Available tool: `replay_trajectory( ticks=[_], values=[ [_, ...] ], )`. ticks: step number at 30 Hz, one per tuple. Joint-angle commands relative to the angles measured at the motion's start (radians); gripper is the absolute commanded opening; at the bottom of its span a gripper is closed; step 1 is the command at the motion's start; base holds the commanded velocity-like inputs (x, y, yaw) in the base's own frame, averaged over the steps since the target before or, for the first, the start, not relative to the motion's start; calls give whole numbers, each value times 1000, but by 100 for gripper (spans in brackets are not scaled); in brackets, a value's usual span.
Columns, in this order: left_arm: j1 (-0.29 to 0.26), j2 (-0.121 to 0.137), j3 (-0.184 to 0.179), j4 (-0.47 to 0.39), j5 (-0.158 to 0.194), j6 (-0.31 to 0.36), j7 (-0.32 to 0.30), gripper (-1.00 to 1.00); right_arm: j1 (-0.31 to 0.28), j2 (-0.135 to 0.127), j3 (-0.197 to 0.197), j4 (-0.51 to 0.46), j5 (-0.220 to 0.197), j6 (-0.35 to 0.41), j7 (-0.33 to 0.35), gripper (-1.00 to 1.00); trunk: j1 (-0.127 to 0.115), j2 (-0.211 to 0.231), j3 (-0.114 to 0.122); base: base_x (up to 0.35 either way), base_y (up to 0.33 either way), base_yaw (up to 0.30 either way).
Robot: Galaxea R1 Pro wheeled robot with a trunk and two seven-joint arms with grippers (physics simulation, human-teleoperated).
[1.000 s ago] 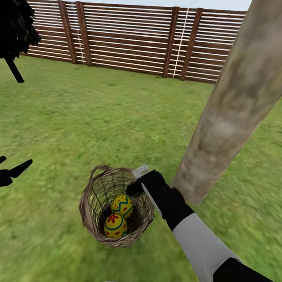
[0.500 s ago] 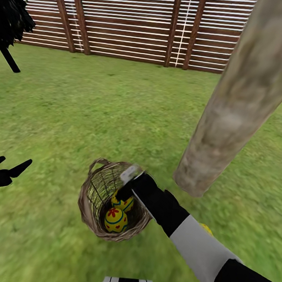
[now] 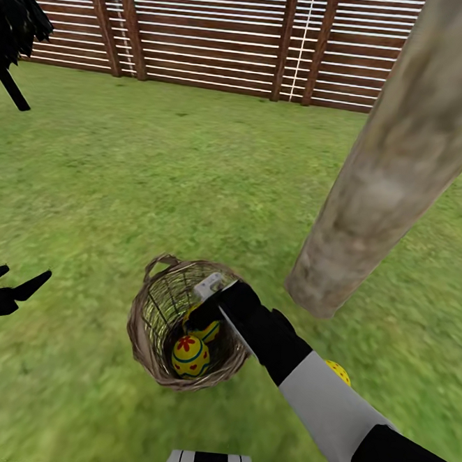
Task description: Take the three Easter eggs out of the wicker basket on the lawn in the garden, then place them on the lawn next to a single tree (choose any tree) so that all three eggs are next to the same tree and none are left in the basket.
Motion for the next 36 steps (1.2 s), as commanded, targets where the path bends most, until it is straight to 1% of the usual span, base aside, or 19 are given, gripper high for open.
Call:
replay_trajectory(
  ticks=[1, 5, 16, 22, 24, 27, 28, 29, 30, 32, 33, 36],
  values=[
    [0, 0, 0, 0, 3, 7, 0, 100, -1, 0, -5, 0, -3, 5, -2, 100, 0, 0, -1, 0, 0, 110],
    [0, 0, 0, 0, 3, 7, 0, 100, -1, 0, -26, 0, -4, 5, -4, 100, 0, 0, -6, 0, 0, 165],
    [0, -1, 0, 0, 3, 6, 0, 100, -1, 0, -28, 8, -4, 5, -6, 100, 0, 0, -20, 0, 0, 188],
    [0, -1, 0, 0, 3, 5, 0, 100, -1, 0, -29, 12, -2, 5, -10, 100, 0, 0, -29, 0, 0, 120],
    [0, -1, 0, 1, 2, 5, 0, 100, -1, 0, -40, 21, 0, 2, -34, 100, 0, 0, -32, 0, 0, 75],
    [0, -1, 0, 0, 1, 5, 0, 100, -1, 0, -129, 54, -6, -1, -172, 100, 0, 0, -37, 0, 0, 78],
    [0, -1, 0, 0, 0, 5, 0, 100, -1, 0, -161, 67, -20, -3, -256, 100, 0, 0, -39, 0, 0, 92],
    [0, -1, 0, 0, 0, 5, 0, 100, -22, 0, -177, 99, -98, -3, -344, 100, 0, 0, -40, 0, 0, 99],
    [0, -1, 0, 0, 1, 5, 0, 100, -44, 0, -179, 139, -149, -4, -375, 100, 0, 0, -42, 0, 0, 103],
    [0, -2, 0, 0, 2, 5, 0, 100, -79, 0, -181, 222, -230, -7, -428, 100, 0, 0, -45, 0, 0, 105],
    [0, -2, 0, 0, 2, 5, 0, 100, -99, 0, -181, 265, -278, -12, -457, 100, 0, 0, -47, 0, 0, 108],
    [0, -2, -1, 0, 3, 5, 0, 100, -158, 0, -181, 369, -444, -52, -537, 100, 0, 0, -52, 0, 0, 111]
  ],
)
